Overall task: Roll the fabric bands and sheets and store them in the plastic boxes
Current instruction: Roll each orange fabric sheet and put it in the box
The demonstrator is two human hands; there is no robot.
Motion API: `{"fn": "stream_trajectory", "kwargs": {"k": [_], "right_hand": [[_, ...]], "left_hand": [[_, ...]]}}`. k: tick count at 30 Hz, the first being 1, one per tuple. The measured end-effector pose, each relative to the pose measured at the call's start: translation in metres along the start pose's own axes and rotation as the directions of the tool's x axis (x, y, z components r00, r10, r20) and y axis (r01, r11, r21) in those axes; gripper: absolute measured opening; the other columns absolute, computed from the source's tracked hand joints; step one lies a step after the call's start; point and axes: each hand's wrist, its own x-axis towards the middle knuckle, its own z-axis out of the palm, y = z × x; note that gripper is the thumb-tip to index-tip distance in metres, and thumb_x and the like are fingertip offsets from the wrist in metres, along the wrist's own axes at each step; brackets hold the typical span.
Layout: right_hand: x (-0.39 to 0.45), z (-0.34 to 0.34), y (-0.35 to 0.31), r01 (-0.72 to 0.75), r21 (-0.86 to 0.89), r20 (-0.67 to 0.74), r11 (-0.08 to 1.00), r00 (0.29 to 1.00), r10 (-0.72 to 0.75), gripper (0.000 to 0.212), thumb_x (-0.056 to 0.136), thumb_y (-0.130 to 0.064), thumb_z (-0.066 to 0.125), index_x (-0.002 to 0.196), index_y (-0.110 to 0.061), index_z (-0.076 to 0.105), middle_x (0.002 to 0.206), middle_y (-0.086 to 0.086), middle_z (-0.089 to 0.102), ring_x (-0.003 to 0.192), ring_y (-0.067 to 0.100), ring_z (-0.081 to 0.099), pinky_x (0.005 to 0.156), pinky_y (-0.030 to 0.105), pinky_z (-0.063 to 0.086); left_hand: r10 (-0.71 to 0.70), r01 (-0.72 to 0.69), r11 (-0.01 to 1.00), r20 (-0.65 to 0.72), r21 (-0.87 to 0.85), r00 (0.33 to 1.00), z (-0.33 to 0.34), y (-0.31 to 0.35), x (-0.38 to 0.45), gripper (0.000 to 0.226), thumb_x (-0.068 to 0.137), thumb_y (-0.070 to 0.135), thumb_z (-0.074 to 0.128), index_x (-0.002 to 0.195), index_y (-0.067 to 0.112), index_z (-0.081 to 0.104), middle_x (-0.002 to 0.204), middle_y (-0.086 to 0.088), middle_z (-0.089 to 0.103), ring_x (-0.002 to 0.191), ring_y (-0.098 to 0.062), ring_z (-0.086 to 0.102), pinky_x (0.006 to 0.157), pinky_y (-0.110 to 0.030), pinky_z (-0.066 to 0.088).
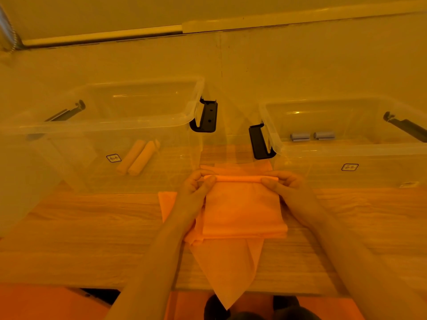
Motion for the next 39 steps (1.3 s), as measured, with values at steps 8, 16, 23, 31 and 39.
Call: {"fn": "stream_trajectory", "kwargs": {"k": [8, 16, 23, 31, 39], "right_hand": [[0.002, -0.001, 0.0, -0.005, 0.074, -0.011, 0.997, 1.0, 0.005, 0.013, 0.088, -0.014, 0.062, 0.1, -0.019, 0.067, 0.083, -0.003, 0.074, 0.074, 0.011, 0.07, 0.058, 0.022, 0.055], [0.005, -0.003, 0.004, -0.002, 0.018, -0.042, 1.0, 0.999, 0.003, 0.017, 0.083, -0.019, 0.068, 0.1, -0.019, 0.07, 0.098, 0.001, 0.07, 0.083, 0.015, 0.069, 0.064, 0.026, 0.056], [0.005, -0.003, 0.005, -0.007, -0.006, -0.041, 1.0, 0.999, 0.007, 0.018, 0.083, -0.015, 0.068, 0.101, -0.019, 0.068, 0.098, 0.002, 0.07, 0.082, 0.013, 0.069, 0.063, 0.024, 0.056], [0.008, -0.003, 0.009, 0.029, -0.066, -0.061, 0.997, 0.998, -0.033, 0.019, 0.086, -0.015, 0.067, 0.104, -0.019, 0.065, 0.102, 0.001, 0.067, 0.091, 0.016, 0.066, 0.071, 0.029, 0.056], [0.006, -0.002, 0.008, 0.015, -0.047, -0.075, 0.999, 0.997, -0.018, 0.014, 0.083, -0.023, 0.069, 0.097, -0.02, 0.07, 0.096, -0.001, 0.069, 0.085, 0.012, 0.067, 0.066, 0.026, 0.054]], "left_hand": [[-0.048, 0.048, 0.997, 0.002, -0.065, 0.999, -0.001, 0.002, 0.002, 0.019, 0.092, 0.005, 0.056, 0.095, 0.02, 0.067, 0.056, 0.01, 0.064, 0.049, -0.001, 0.058, 0.043, -0.016, 0.044], [-0.029, 0.032, 0.998, -0.061, 0.062, 0.998, -0.004, -0.006, 0.006, 0.014, 0.092, 0.019, 0.059, 0.098, 0.024, 0.07, 0.053, 0.013, 0.059, 0.047, -0.001, 0.047, 0.042, -0.015, 0.038], [-0.042, 0.043, 0.999, -0.056, 0.01, 0.998, -0.002, -0.005, 0.005, 0.012, 0.092, 0.014, 0.059, 0.086, 0.02, 0.067, 0.045, 0.009, 0.054, 0.042, 0.001, 0.047, 0.041, -0.014, 0.037], [-0.058, 0.055, 0.996, -0.049, -0.064, 0.997, -0.002, -0.006, 0.007, 0.013, 0.09, 0.011, 0.06, 0.095, 0.021, 0.068, 0.061, 0.009, 0.066, 0.055, -0.003, 0.06, 0.045, -0.019, 0.046], [-0.057, 0.054, 0.997, -0.063, -0.052, 0.996, -0.005, -0.011, 0.009, 0.016, 0.089, 0.011, 0.061, 0.102, 0.019, 0.069, 0.08, 0.007, 0.072, 0.07, -0.007, 0.066, 0.057, -0.023, 0.053]]}}
